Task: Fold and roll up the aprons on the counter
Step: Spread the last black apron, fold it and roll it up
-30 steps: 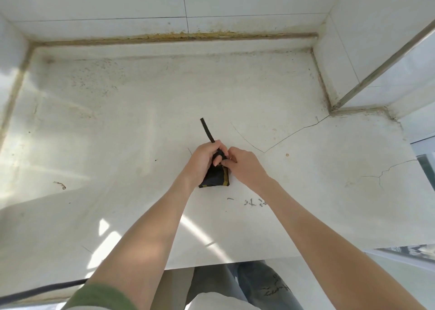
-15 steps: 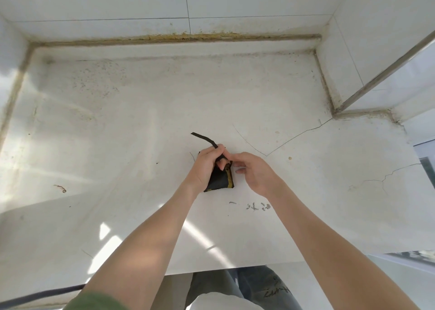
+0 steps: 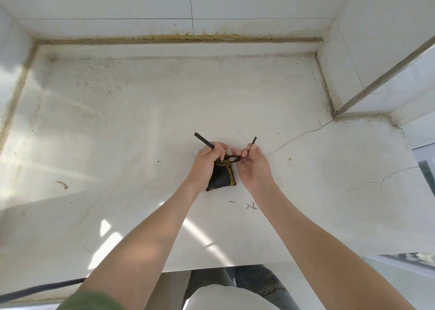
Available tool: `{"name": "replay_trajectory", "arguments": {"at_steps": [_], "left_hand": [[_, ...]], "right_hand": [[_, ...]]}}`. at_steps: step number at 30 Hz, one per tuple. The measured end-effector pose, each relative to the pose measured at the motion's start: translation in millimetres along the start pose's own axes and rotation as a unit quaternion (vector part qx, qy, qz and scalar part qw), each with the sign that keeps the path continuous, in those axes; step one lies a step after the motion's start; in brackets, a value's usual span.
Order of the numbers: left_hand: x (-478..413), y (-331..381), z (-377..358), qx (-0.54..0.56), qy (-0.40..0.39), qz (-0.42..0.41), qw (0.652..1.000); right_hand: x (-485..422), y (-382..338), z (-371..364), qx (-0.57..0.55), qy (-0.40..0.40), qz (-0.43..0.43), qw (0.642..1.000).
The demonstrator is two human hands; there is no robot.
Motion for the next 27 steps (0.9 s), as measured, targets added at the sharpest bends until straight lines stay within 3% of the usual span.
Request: {"name": "replay_trajectory", "arguments": {"at_steps": [5, 8, 9, 12, 15, 17, 21, 23, 25, 27], "left_hand": [[3, 7, 18, 0.004, 0.035, 0.008, 0.999], [5, 8, 29, 0.026, 0.040, 0.029, 0.998], [5, 8, 31, 0.029, 0.045, 0.033, 0.998], [5, 8, 33, 0.037, 0.053, 0.040, 0.997], [6, 10, 34, 0.044, 0.056, 0.046, 0.996], [7, 9, 36, 0.051, 0.059, 0.049, 0.996], [12, 6, 39, 0.054, 0.066, 0.062, 0.994], [16, 3, 43, 0.029, 0.077, 0.071, 0.994], [18, 7, 46, -0.059, 0.070, 0.071, 0.993], [19, 17, 46, -0.189, 0.045, 0.061, 0.979]], "right_hand": [[-12, -14, 18, 0.030, 0.036, 0.000, 0.999], [-17, -33, 32, 0.206, 0.043, 0.045, 0.977], [-15, -37, 27, 0.300, 0.019, 0.068, 0.951], [-1, -31, 2, 0.550, -0.088, 0.102, 0.825], [5, -18, -6, 0.691, -0.176, 0.096, 0.695], [4, -15, -2, 0.729, -0.177, 0.114, 0.652], [1, -17, 8, 0.745, -0.158, 0.126, 0.635], [2, -18, 6, 0.765, -0.165, 0.132, 0.609], [5, -20, 2, 0.771, -0.177, 0.131, 0.598], [6, -24, 4, 0.760, -0.173, 0.099, 0.618]]}}
Point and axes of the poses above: each hand's wrist, its own x-axis away from the middle knuckle, its own z-axis out of the back of the hand, y = z × x, the point moved 5 cm from there along -x, towards the middle knuckle, and after that the axes turned 4 degrees about y, right-handed, at the moved point
